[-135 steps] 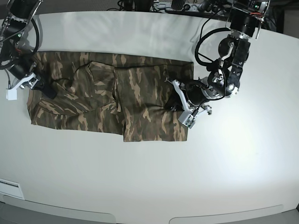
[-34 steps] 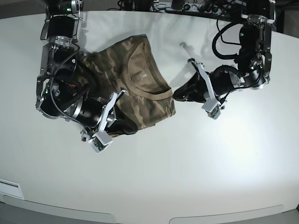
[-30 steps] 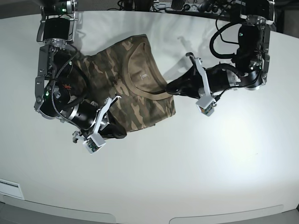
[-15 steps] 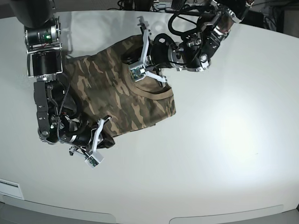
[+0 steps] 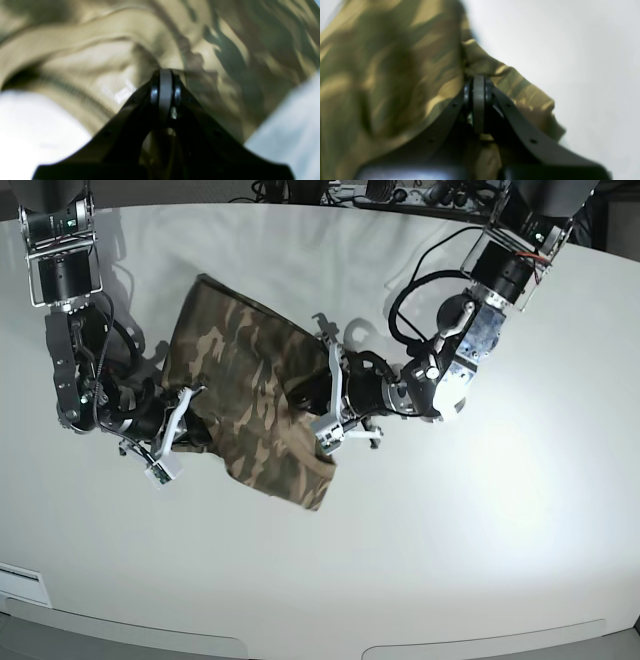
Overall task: Fold the T-shirt properly
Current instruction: 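Grasp the collar side with the left gripper and rotate the bundle, then square the folded shirt edges with both grippers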
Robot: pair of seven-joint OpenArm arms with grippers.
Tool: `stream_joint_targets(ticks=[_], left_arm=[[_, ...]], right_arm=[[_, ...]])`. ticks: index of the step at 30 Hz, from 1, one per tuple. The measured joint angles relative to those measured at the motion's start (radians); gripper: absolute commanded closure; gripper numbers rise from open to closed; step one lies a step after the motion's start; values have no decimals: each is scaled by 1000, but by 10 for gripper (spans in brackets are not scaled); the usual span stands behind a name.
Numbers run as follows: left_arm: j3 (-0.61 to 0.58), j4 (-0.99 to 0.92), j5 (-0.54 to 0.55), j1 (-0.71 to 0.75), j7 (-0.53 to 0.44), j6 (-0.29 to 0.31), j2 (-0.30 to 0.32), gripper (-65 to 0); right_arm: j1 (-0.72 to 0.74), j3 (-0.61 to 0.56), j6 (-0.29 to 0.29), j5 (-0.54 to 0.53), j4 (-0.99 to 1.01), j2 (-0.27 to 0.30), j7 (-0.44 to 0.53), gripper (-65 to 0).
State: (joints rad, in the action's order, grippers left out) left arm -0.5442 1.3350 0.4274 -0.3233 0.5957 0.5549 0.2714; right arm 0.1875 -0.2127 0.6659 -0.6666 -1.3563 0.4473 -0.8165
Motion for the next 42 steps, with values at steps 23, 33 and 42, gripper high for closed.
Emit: stream_joint_targets(ticks=[23,33,42], left_arm=[[-5,27,27,-324,318,-103,-19,0],[-5,-23,-188,-208,349,-421,-7,0],[3,-261,-188,-225,12,-347,-37,0]], right_arm=[[-390,623,-202,111,-544,-213,-98,0],[-397,593,-110,169,-380,-220,2,0],[-414,569,-44,32,-307,-220,-10,0]])
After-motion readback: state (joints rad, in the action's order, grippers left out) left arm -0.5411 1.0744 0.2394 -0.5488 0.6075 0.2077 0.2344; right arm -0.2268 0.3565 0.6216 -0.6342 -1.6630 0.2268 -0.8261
